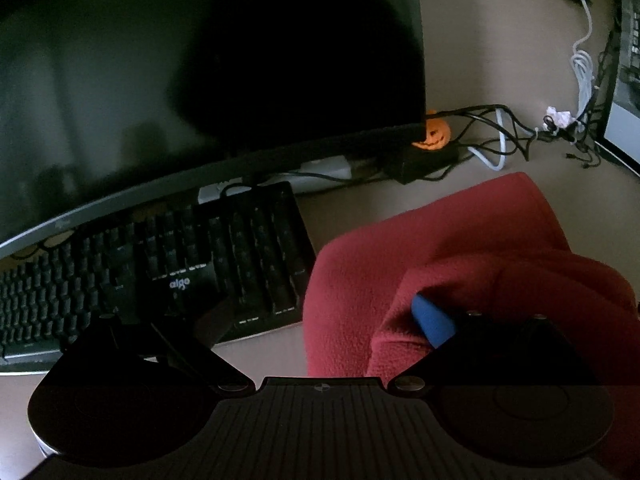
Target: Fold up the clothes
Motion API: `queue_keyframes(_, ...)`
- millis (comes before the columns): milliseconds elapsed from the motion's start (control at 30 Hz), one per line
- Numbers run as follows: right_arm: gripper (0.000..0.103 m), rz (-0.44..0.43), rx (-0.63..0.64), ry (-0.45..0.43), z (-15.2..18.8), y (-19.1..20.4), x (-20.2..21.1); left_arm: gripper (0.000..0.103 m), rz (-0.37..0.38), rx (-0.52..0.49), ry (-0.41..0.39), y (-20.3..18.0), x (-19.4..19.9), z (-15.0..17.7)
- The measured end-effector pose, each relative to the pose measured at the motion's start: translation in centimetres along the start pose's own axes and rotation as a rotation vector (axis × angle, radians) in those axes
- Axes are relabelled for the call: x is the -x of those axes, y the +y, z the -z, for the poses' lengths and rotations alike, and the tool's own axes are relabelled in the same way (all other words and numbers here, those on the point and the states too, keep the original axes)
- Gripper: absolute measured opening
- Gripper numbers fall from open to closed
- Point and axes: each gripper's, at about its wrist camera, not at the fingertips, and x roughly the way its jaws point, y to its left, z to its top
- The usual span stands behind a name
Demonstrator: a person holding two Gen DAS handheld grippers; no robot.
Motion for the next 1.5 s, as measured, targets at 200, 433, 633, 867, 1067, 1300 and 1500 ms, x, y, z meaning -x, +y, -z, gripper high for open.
queue_keyframes(200, 0.103, -0.087, -0.065, 0.025, -0.8, -2.5, 2.3, 0.099, 0.005, 0.038, -0.012, 0.6, 1.3, 0.2)
queue_keyframes(433, 0.103, -0.181, 0.006, 0.027, 2.3, -1.3, 6.2, 0.099, 0.037, 0.114, 0.067, 2.1, 3.9, 4.7)
queue_keyframes(633, 0.103, -0.143, 0.039, 0.093, 4.2, -0.7, 5.6, 0.099, 0.039, 0.21, 0.103, 2.5, 4.8, 7.5)
queue_keyframes(867, 0.103, 0.035, 0.122, 0.095, 4.7, -3.2, 6.3, 0.099, 0.039, 0.234, 0.124, 1.3, 5.5, 7.5)
queue_keyframes(1067, 0.103, 0.207, 0.073, 0.078, 4.8, -7.3, 7.5, 0.099, 0.189, 0.334, 0.164, -1.7, 7.0, 9.2)
queue_keyframes(1300, 0.103, 0.347, -0.084, 0.033, 4.7, -13.3, 10.9, 0.101, 0.445, 0.232, 0.198, -9.8, 8.9, 9.0)
queue_keyframes(1500, 0.103, 0.238, -0.205, -0.071, 4.3, -14.6, 13.8, 0.101, 0.628, 0.152, 0.112, -8.5, 11.6, 6.8)
